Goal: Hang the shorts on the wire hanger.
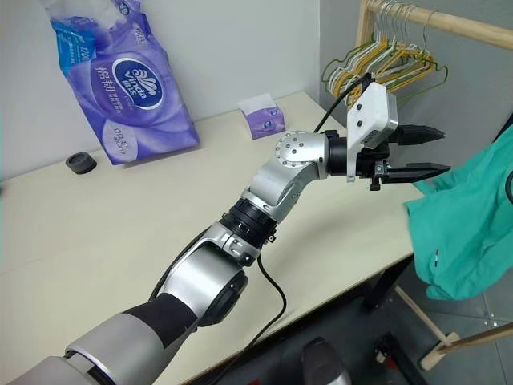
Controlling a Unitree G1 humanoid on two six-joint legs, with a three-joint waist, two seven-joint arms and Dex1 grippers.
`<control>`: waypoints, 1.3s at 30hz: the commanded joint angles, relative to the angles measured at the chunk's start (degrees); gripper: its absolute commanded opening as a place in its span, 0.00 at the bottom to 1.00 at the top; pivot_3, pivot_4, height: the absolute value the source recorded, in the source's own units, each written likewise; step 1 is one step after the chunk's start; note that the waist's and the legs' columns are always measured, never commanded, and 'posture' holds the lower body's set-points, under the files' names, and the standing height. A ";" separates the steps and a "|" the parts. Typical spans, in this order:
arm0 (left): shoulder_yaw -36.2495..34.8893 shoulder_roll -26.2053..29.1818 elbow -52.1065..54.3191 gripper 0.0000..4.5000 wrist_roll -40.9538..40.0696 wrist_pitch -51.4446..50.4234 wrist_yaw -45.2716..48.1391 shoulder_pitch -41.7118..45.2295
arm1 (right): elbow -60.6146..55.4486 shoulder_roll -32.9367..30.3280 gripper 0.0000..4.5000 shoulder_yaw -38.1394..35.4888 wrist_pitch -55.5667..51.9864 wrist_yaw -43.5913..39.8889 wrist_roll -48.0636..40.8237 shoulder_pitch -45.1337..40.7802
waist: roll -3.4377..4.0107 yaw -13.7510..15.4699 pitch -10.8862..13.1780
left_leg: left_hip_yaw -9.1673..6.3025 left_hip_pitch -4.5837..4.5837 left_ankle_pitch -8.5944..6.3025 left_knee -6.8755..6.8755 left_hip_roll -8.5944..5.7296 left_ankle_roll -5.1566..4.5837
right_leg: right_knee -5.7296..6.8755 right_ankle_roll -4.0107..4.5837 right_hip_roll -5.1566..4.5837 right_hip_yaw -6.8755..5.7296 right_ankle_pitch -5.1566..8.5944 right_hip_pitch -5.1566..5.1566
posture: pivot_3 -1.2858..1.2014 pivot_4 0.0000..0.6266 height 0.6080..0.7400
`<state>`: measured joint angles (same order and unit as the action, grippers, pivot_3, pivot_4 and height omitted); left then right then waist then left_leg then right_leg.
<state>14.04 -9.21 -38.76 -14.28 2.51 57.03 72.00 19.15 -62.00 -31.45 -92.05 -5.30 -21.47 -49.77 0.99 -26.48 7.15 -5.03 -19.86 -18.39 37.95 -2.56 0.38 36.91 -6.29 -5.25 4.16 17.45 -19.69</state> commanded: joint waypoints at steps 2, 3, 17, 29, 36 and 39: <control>-1.81 -1.39 1.71 0.58 -0.53 0.30 -0.15 2.10 | -11.70 2.15 0.99 -5.86 0.58 6.64 6.32 -3.72 | 0.13 0.07 -0.08 | 0.00 -0.01 0.00 0.00 0.00 0.00 | 0.01 0.00 -0.01 0.00 0.00 -0.02 | 0.33 0.11 1.00; -1.89 -1.10 1.58 0.58 -0.45 0.30 -0.02 2.05 | -14.61 3.78 0.99 -6.80 0.29 8.47 8.05 -5.00 | 0.22 0.15 -0.13 | -0.02 0.00 0.00 0.00 0.00 0.01 | 0.03 0.00 -0.01 0.00 0.00 -0.05 | 0.33 0.10 1.00; -2.16 11.21 9.71 0.58 6.69 -4.43 -6.27 -10.26 | -45.41 15.44 0.99 9.71 31.30 0.52 9.57 7.25 | 0.67 0.11 -1.46 | -0.40 -0.03 0.03 0.06 -0.06 0.03 | 0.23 -0.01 0.00 0.17 -0.03 -0.32 | 0.37 0.04 1.00; -19.50 21.15 39.36 0.58 24.92 -19.46 -53.88 -50.07 | -37.55 40.54 0.99 32.65 69.48 -12.94 9.29 31.23 | -0.75 10.14 -3.04 | -1.61 -0.27 0.45 0.18 -0.72 0.83 | 1.11 0.08 -0.19 0.23 -0.09 -1.08 | 0.48 0.02 1.00; -25.95 19.28 48.00 0.58 21.27 -20.76 -57.98 -63.72 | -19.32 50.54 0.99 37.92 81.92 -11.48 14.39 28.55 | -1.87 21.08 -3.98 | -2.32 -0.51 0.86 0.17 -0.82 1.55 | 1.14 0.51 -0.03 -0.15 -0.46 -1.56 | 0.52 0.03 1.00; -27.66 19.87 47.61 0.58 20.23 -21.86 -58.35 -63.44 | -15.27 51.93 0.99 37.38 84.17 -12.23 14.63 27.68 | -1.87 24.48 -3.98 | -2.53 -0.51 0.99 0.14 -0.88 1.66 | 1.16 0.87 0.27 -0.41 -0.81 -1.57 | 0.53 0.03 1.00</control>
<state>-13.07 10.05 6.28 6.64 -19.48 -0.69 7.17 3.67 -10.05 7.20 -10.46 -17.49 -7.13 -20.48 -0.88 -2.00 3.17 -7.62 -20.35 -17.38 38.08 -3.40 2.05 38.07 -5.37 -4.83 3.67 16.57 -21.23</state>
